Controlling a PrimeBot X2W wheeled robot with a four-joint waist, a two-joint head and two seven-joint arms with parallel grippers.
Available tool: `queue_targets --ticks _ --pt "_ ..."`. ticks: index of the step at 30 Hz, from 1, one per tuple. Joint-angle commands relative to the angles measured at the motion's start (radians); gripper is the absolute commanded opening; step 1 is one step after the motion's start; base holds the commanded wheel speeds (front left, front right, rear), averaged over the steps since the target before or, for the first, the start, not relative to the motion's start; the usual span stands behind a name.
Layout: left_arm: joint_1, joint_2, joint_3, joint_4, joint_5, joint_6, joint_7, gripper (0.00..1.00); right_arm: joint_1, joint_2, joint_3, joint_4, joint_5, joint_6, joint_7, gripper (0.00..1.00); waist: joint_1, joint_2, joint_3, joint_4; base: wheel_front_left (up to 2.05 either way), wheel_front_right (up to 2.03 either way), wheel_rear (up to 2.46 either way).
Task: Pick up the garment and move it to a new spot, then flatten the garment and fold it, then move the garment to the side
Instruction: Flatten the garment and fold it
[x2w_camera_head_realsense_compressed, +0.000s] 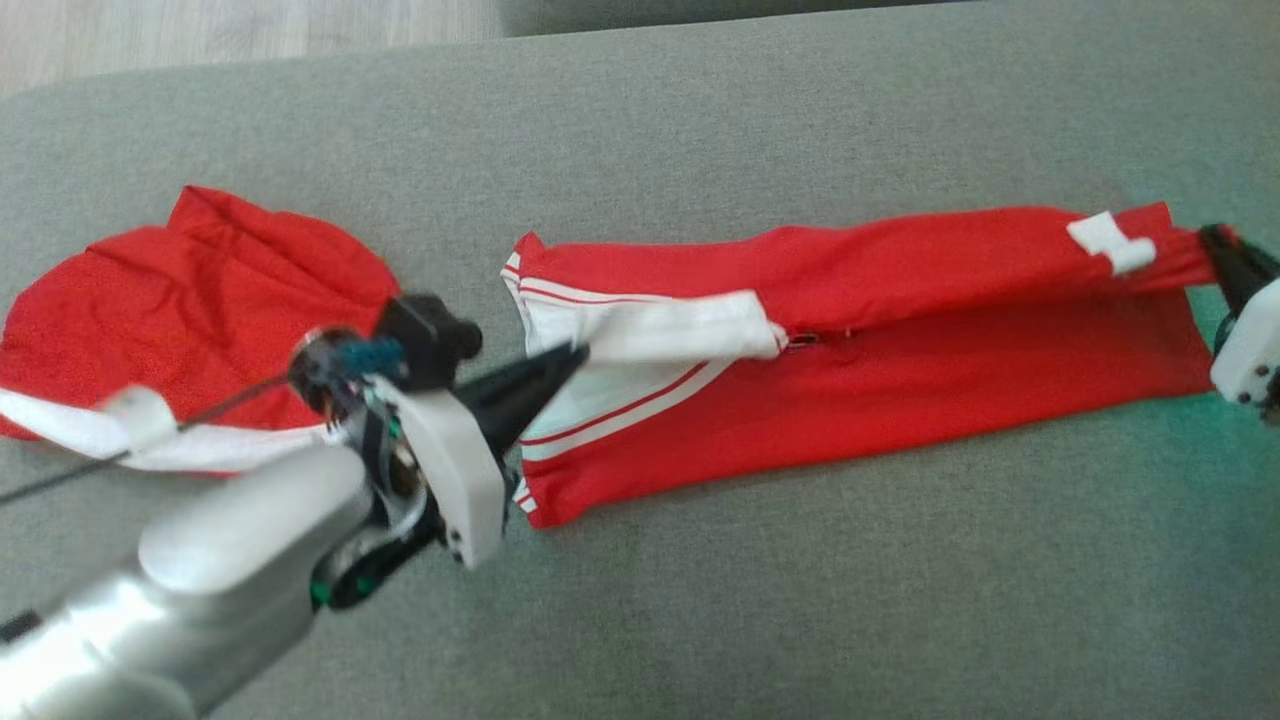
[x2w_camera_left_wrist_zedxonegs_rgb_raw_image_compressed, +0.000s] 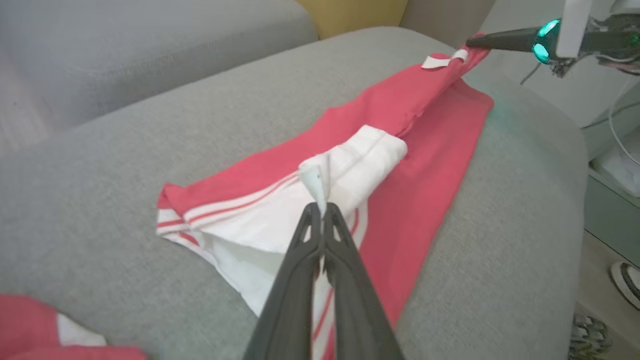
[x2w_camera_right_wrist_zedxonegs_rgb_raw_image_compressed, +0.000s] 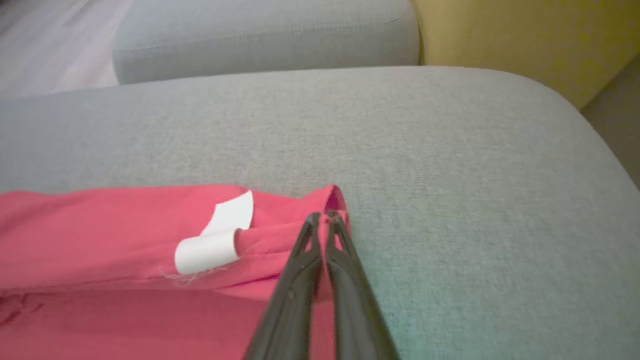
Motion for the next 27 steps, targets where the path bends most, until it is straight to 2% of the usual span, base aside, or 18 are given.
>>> queue_targets --ticks 1,7,14,27 --pt "-0.009 0.043 0.038 -0.05 0.011 0.013 0.023 0.0 0.02 -0.056 0.033 -0.035 0.0 -0.001 0.018 0.0 0.0 -0.0001 0.001 0.0 0.0 0.0 0.0" --pt "0.035 0.055 0.034 -0.109 0.039 0.025 0.1 0.0 0.025 -0.094 0.095 -0.038 -0.001 -0.001 0.064 0.0 0.0 -0.0001 0.001 0.001 0.0 0.0 0.0" --pt "0.059 0.048 0.033 -0.126 0.076 0.029 0.141 0.0 0.019 -0.104 0.141 -0.041 0.012 -0.001 0.101 0.0 0.0 -0.0001 0.003 -0.003 0.0 0.0 0.0" --pt "0.061 0.047 0.073 -0.14 0.043 0.055 0.127 0.0 0.015 -0.135 0.197 -0.026 0.012 -0.001 0.17 0.0 0.0 -0.0001 -0.018 -0.017 0.0 0.0 0.0"
